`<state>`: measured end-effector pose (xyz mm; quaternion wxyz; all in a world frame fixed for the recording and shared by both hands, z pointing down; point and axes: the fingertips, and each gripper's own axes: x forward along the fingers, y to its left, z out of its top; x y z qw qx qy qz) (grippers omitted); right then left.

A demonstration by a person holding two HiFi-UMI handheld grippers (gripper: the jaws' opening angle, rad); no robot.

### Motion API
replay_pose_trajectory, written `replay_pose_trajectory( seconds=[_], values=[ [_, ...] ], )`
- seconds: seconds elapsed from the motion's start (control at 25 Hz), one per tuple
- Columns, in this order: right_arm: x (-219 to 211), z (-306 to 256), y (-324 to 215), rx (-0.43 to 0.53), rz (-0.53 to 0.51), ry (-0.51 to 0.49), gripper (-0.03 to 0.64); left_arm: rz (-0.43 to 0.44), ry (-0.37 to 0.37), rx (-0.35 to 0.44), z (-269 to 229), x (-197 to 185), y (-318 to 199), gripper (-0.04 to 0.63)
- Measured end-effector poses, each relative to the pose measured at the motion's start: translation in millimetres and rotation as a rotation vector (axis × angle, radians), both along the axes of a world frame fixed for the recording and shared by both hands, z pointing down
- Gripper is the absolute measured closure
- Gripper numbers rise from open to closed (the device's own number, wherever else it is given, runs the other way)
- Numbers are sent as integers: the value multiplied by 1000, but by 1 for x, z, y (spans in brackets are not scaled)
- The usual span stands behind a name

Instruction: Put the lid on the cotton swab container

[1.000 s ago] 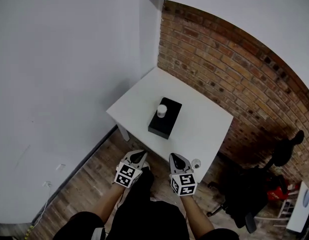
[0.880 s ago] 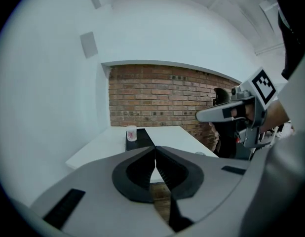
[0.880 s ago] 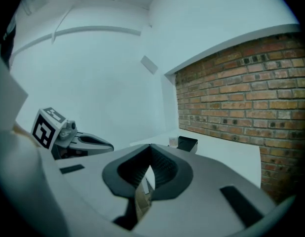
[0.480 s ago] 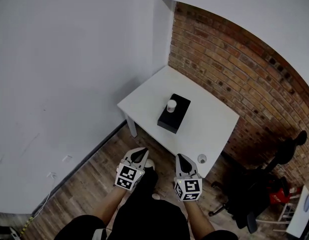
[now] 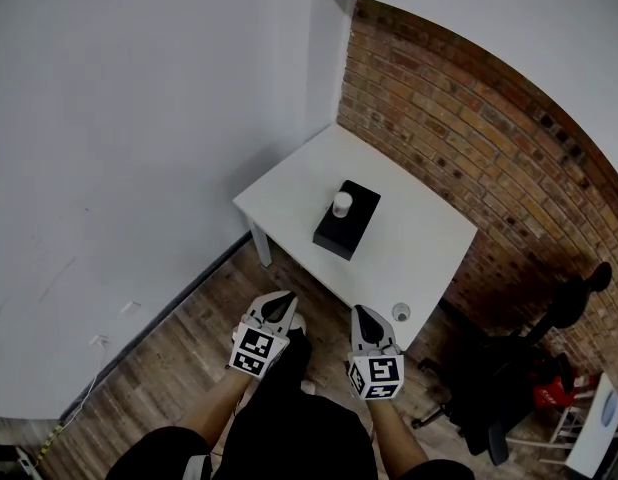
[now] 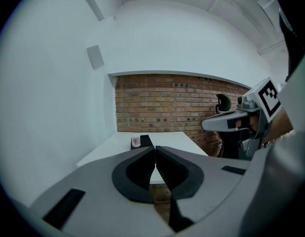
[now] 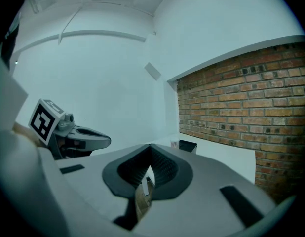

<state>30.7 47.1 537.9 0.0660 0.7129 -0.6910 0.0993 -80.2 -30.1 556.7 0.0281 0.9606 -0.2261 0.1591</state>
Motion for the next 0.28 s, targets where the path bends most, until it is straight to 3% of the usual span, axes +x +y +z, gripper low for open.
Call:
replay_pose_trajectory(
  seconds=[0.28],
  values=[
    [-2,-4,4,5,-13,1,597,7,0,4,-1,5,6,577]
  ],
)
